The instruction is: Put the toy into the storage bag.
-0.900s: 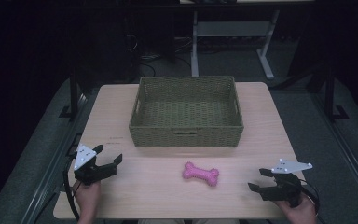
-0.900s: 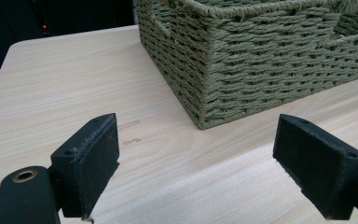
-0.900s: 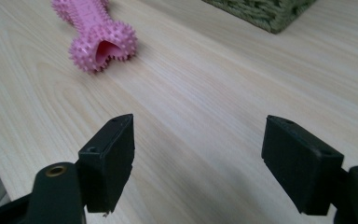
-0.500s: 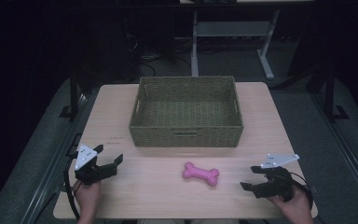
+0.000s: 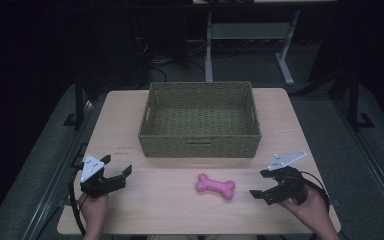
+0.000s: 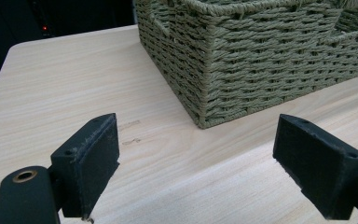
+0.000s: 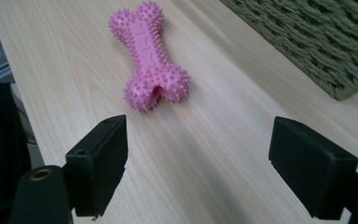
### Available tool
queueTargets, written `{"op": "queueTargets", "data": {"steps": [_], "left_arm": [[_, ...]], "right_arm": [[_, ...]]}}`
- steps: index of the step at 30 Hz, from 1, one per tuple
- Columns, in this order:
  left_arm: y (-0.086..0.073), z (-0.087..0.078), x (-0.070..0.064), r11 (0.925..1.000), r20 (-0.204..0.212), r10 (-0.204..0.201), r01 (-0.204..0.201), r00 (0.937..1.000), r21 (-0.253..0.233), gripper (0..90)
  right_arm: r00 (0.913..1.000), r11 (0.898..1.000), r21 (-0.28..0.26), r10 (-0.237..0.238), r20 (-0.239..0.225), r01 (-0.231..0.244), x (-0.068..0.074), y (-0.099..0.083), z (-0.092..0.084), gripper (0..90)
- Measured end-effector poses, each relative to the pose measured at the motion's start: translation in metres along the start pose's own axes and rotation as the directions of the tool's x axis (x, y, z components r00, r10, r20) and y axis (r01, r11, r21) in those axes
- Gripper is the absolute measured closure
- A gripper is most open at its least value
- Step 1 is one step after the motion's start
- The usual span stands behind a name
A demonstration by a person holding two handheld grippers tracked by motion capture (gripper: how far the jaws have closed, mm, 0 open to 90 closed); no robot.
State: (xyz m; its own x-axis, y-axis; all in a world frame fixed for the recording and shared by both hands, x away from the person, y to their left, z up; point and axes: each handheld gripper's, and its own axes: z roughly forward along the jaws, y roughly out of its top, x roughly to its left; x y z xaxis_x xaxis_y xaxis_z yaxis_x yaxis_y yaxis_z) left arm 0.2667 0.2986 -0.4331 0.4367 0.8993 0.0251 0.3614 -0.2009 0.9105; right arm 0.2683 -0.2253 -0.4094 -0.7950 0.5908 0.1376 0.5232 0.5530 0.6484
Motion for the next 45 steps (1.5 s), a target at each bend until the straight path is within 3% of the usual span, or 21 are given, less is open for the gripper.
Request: {"op": "queueTargets", "data": {"steps": [9,20,32,45], "left_arm": [[0.0,0.0,0.001,1.0,-0.005,-0.001,0.001,1.0,-0.005,13.9],[0.0,0.0,0.001,1.0,-0.007,-0.002,0.002,1.0,-0.004,13.8],[0.0,0.002,0.002,1.0,-0.005,-0.004,0.004,1.0,0.001,13.8],[0.0,0.001,0.002,1.0,-0.006,-0.01,0.01,0.9999,0.0,13.8]], "right_arm": [[0.9988,0.997,0.057,-0.042,-0.025,0.043,0.003,0.018,0.009,19.1],[0.9959,0.993,0.088,-0.069,-0.058,0.074,0.006,0.035,0.016,18.8],[0.9877,0.98,0.144,-0.121,-0.099,0.134,0.009,0.057,0.031,18.3],[0.9756,0.969,0.159,-0.168,-0.141,0.19,0.015,0.077,0.043,18.3]]}}
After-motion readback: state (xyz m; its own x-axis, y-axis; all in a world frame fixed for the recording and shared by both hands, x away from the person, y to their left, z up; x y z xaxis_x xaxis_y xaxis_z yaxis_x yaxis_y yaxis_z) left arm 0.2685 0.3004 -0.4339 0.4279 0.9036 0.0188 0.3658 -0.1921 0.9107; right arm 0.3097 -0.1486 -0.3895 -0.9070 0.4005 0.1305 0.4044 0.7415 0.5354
